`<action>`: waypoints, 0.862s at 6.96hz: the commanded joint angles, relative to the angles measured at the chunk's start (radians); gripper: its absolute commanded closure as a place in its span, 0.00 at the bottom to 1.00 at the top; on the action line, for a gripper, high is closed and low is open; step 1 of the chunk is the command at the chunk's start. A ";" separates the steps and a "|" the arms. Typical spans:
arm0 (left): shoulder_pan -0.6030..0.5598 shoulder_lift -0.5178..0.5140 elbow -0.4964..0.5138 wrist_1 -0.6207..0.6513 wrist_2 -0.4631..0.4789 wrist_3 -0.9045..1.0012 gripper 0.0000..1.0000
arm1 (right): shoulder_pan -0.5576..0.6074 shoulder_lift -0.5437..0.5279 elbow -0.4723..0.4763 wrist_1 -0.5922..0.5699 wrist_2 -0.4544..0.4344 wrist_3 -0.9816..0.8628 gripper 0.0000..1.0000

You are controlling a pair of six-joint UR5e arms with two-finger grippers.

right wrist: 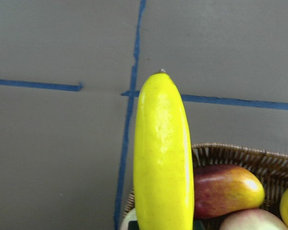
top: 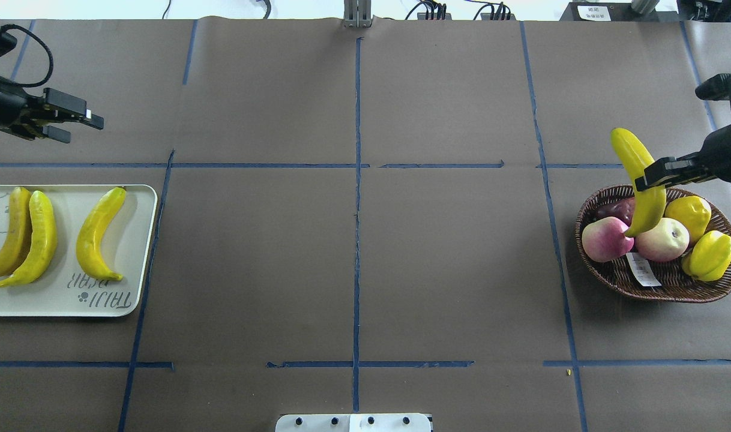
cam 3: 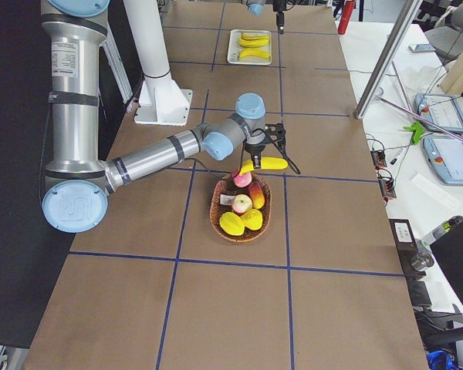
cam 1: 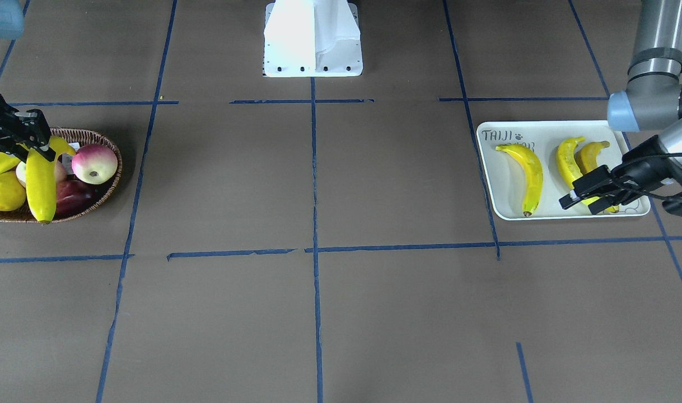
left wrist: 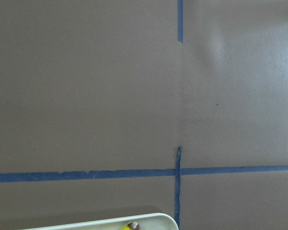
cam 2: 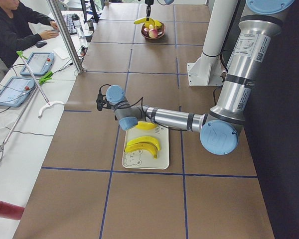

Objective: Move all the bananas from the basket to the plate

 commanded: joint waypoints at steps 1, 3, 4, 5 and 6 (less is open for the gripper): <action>0.112 -0.061 -0.008 -0.002 0.128 -0.154 0.01 | -0.003 0.155 0.011 0.000 0.077 0.190 0.97; 0.151 -0.123 -0.017 -0.004 0.153 -0.278 0.01 | -0.103 0.287 0.022 0.022 0.065 0.347 0.96; 0.179 -0.137 -0.070 -0.008 0.210 -0.382 0.01 | -0.187 0.314 0.017 0.108 -0.032 0.474 0.96; 0.255 -0.141 -0.151 -0.013 0.307 -0.503 0.01 | -0.305 0.313 0.013 0.250 -0.182 0.601 0.96; 0.310 -0.170 -0.196 -0.014 0.353 -0.616 0.01 | -0.390 0.314 0.006 0.316 -0.291 0.651 0.96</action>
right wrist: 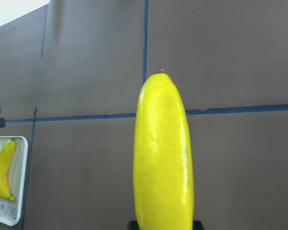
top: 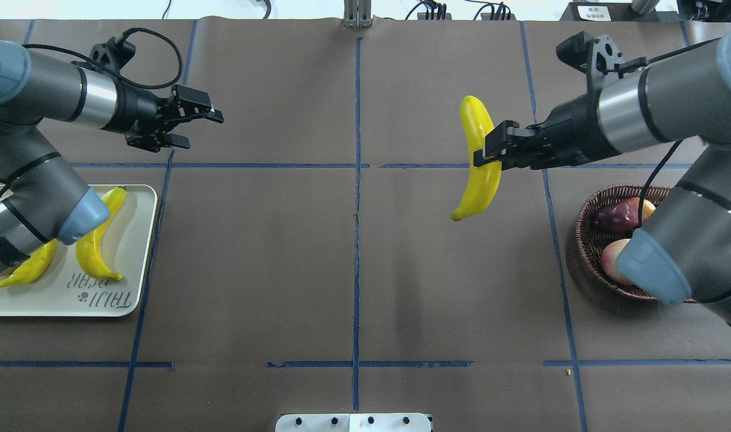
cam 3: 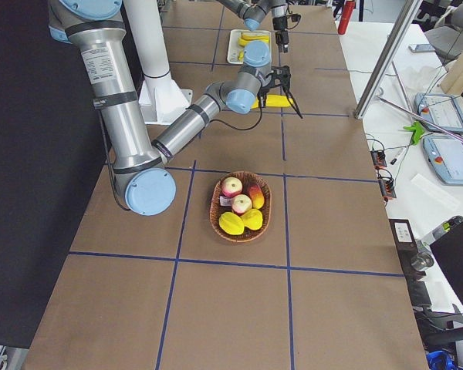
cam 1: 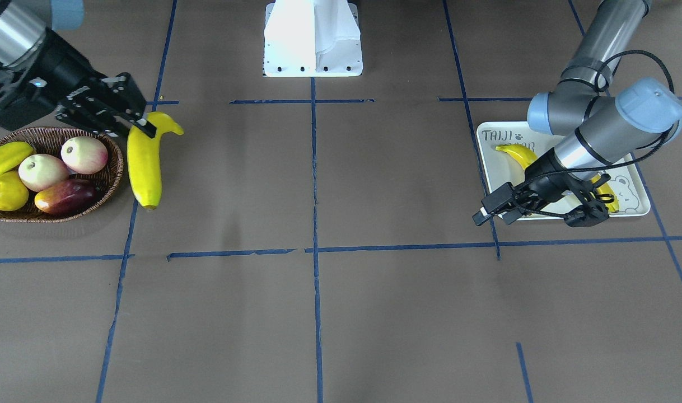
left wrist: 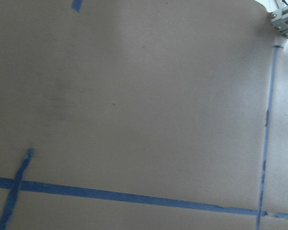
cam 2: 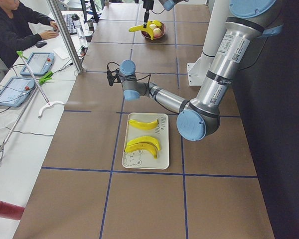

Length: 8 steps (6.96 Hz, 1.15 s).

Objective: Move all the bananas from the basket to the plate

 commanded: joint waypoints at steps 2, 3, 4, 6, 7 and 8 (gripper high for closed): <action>0.141 -0.124 -0.111 -0.002 0.070 -0.291 0.01 | -0.192 0.014 0.000 0.121 -0.240 0.120 0.96; 0.165 -0.166 -0.109 0.002 0.073 -0.328 0.01 | -0.209 0.019 -0.001 0.152 -0.241 0.128 0.96; 0.197 -0.189 -0.109 0.003 0.100 -0.330 0.01 | -0.231 0.020 -0.005 0.178 -0.255 0.128 0.96; 0.250 -0.241 -0.097 0.009 0.162 -0.332 0.01 | -0.269 0.022 -0.003 0.181 -0.304 0.128 0.96; 0.264 -0.255 -0.093 0.014 0.189 -0.335 0.01 | -0.271 0.022 -0.002 0.183 -0.306 0.129 0.96; 0.290 -0.258 -0.088 0.011 0.225 -0.336 0.02 | -0.272 0.022 0.002 0.183 -0.307 0.129 0.96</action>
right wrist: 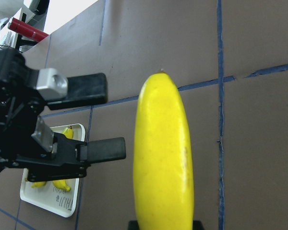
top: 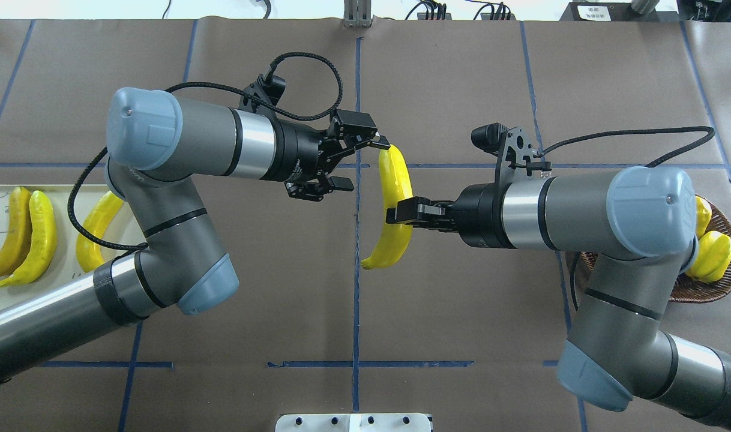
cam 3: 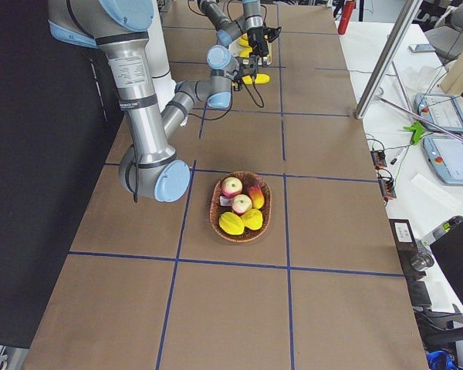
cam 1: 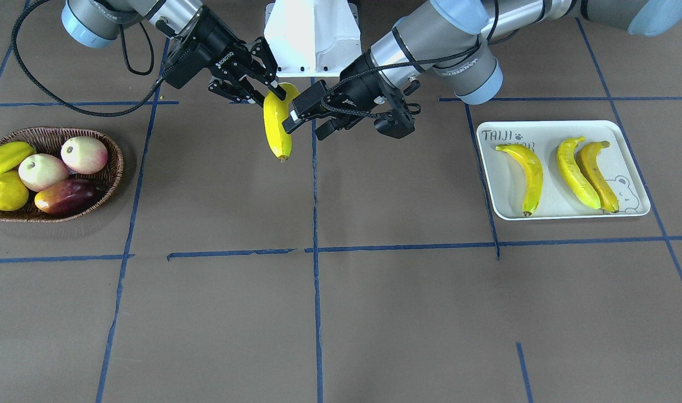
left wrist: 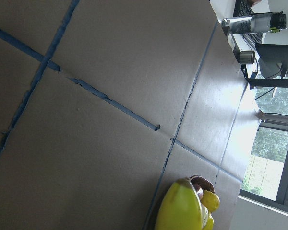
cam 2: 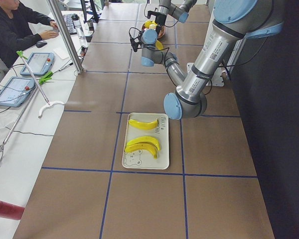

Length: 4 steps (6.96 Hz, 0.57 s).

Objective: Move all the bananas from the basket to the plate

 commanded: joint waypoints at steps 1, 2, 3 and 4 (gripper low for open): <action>0.054 -0.014 0.008 -0.001 0.053 -0.001 0.02 | -0.004 0.000 0.003 0.001 -0.004 0.001 0.96; 0.073 -0.017 0.013 -0.001 0.079 -0.001 0.03 | -0.004 0.000 0.003 0.001 -0.004 0.001 0.96; 0.074 -0.052 0.043 -0.001 0.081 -0.002 0.06 | -0.004 0.000 0.001 0.001 -0.004 0.001 0.96; 0.075 -0.058 0.049 -0.002 0.081 -0.002 0.43 | -0.004 0.000 0.001 0.001 -0.004 0.001 0.96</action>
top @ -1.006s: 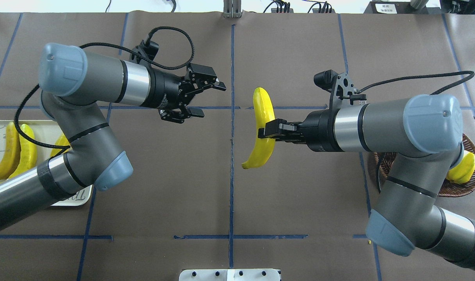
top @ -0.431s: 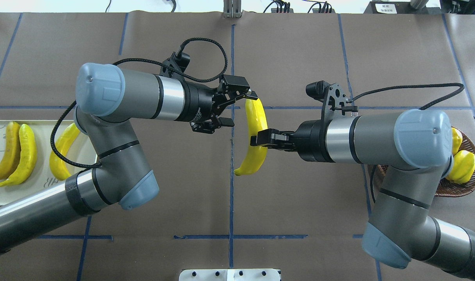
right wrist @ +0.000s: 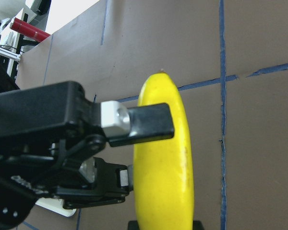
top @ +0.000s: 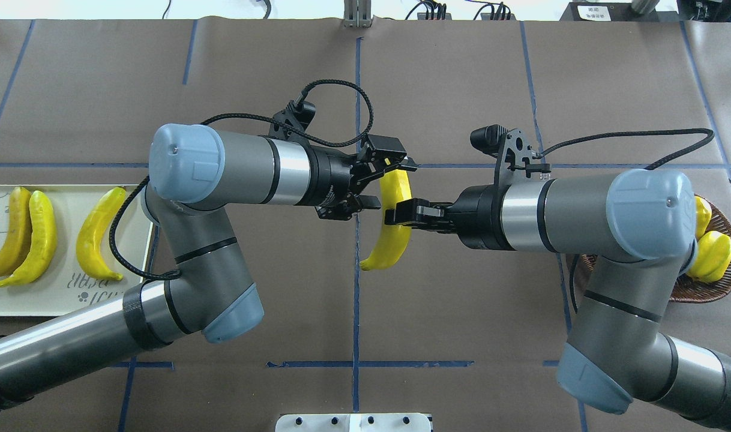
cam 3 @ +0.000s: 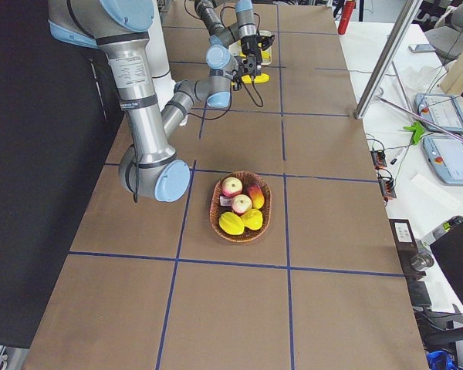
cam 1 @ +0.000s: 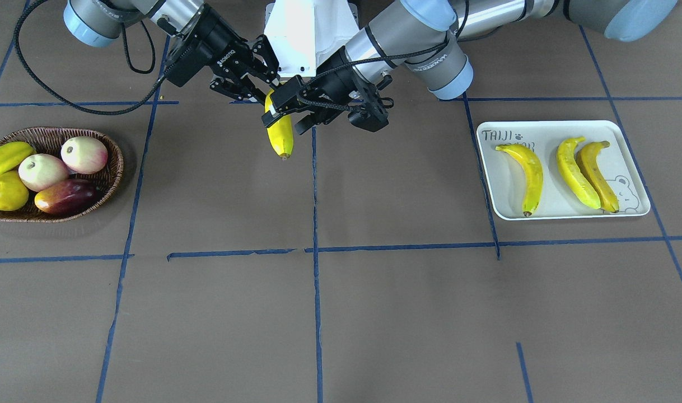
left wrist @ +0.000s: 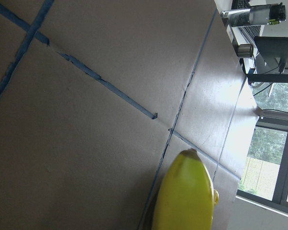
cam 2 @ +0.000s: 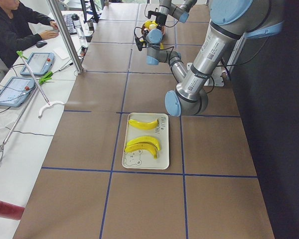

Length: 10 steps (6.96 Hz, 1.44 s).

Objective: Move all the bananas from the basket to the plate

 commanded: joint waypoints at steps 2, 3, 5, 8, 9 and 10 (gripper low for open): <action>0.000 -0.013 0.016 -0.003 0.004 0.006 1.00 | 0.001 0.000 -0.001 0.000 0.000 -0.002 0.68; -0.007 -0.011 0.016 -0.001 0.003 0.006 1.00 | 0.001 0.000 0.001 0.000 0.000 0.001 0.01; -0.039 -0.008 0.017 0.003 0.001 0.007 1.00 | 0.008 0.000 0.021 0.000 0.001 0.018 0.00; -0.160 0.088 0.030 0.102 -0.121 0.019 1.00 | 0.037 -0.029 0.054 -0.017 0.012 0.017 0.00; -0.231 0.166 0.018 0.126 -0.178 0.045 1.00 | 0.055 -0.066 0.065 -0.015 0.018 0.014 0.00; -0.292 0.237 -0.010 0.163 -0.206 0.175 1.00 | 0.108 -0.095 0.065 -0.018 0.073 0.005 0.00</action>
